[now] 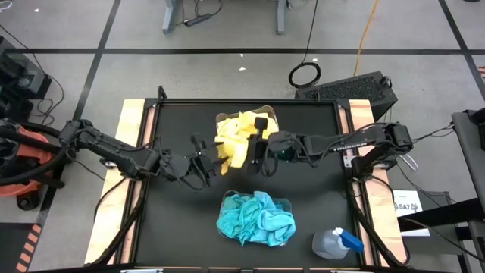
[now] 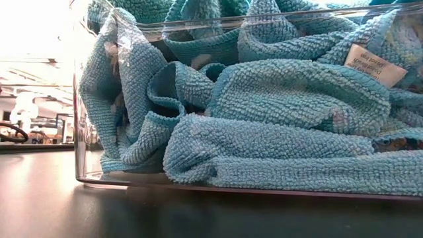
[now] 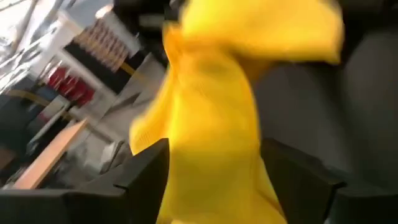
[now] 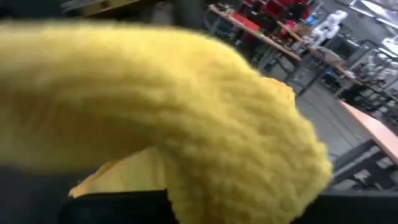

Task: Sort microfiber towel by color & place in baskets
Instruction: Put the yellow towel into the top transparent bin

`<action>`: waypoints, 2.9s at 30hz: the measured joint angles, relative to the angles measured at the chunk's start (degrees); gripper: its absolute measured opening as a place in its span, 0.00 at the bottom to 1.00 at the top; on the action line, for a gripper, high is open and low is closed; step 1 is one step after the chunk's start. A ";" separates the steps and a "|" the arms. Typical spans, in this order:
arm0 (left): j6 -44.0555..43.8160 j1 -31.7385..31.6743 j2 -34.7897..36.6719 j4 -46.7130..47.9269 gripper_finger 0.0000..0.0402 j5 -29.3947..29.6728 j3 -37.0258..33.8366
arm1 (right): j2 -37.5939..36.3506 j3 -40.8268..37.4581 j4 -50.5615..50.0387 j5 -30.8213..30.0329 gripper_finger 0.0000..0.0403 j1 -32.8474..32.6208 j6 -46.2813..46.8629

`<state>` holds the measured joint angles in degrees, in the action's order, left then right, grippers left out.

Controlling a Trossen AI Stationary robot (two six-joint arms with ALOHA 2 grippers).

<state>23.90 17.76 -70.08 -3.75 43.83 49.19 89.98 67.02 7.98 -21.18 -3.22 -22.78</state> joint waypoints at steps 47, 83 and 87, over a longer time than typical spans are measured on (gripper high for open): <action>-38.60 9.45 -16.59 20.27 0.65 -6.77 -0.11 | 21.24 0.22 -1.83 27.87 0.02 24.07 22.03; -37.94 9.81 -7.23 26.14 0.65 -3.32 -0.09 | 0.77 -0.11 -15.87 31.37 0.56 23.85 23.13; -36.52 9.81 -4.70 26.94 0.65 1.96 -0.09 | -1.10 -0.11 -16.21 31.37 0.56 23.37 22.53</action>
<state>-12.62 27.57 -74.78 23.19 45.79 49.10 88.88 66.92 -8.23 10.20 20.16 -0.25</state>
